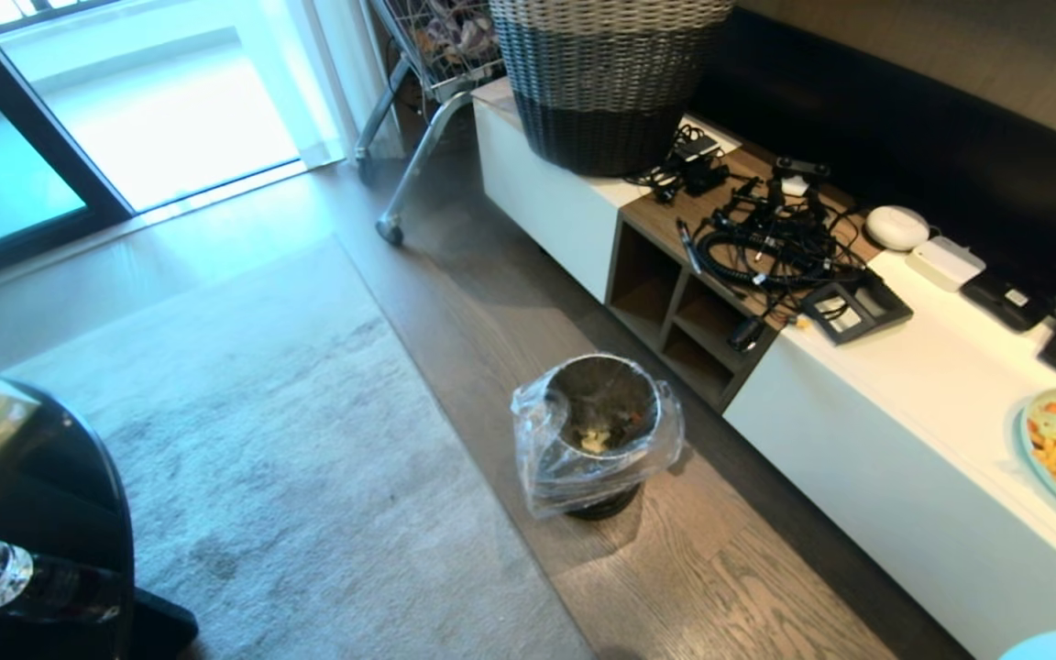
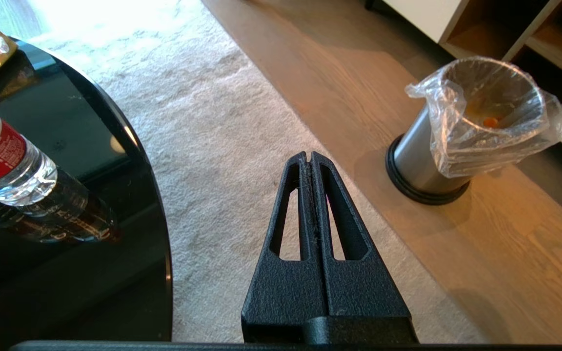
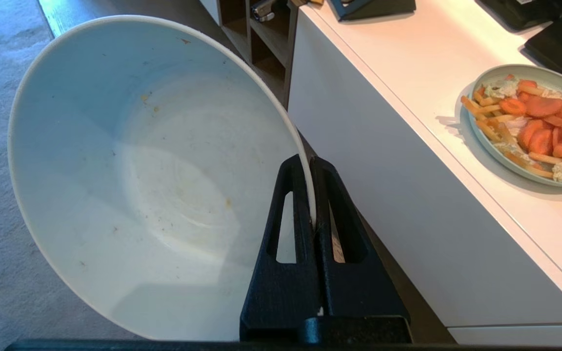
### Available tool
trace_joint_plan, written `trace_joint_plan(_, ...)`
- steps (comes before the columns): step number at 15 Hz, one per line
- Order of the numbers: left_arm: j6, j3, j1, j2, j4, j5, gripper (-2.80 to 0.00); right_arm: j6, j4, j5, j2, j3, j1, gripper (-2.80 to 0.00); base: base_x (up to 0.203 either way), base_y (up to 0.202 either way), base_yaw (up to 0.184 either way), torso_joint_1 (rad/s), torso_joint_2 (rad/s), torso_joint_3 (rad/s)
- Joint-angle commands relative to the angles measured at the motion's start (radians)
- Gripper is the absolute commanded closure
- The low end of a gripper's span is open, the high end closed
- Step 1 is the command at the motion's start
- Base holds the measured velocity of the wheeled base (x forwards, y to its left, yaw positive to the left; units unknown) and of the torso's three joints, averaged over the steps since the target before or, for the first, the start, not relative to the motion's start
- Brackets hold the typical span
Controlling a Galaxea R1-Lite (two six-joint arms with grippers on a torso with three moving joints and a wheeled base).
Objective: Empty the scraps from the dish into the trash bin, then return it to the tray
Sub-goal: Put the bowl back to the table
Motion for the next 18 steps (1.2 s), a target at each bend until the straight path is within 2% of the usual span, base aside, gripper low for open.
trace_joint_plan(1,-0.002,0.0,0.0,0.0,0.0,0.001,0.0,-0.001,0.0,0.0,0.002,0.0,0.0,0.0,0.0,0.0,0.0,0.007,0.0,0.202)
trace_joint_plan(18,-0.007,0.0,0.0,0.001,0.0,0.004,0.0,-0.001,0.0,0.0,0.001,0.0,0.0,0.0,0.0,0.0,0.0,0.003,0.0,0.203)
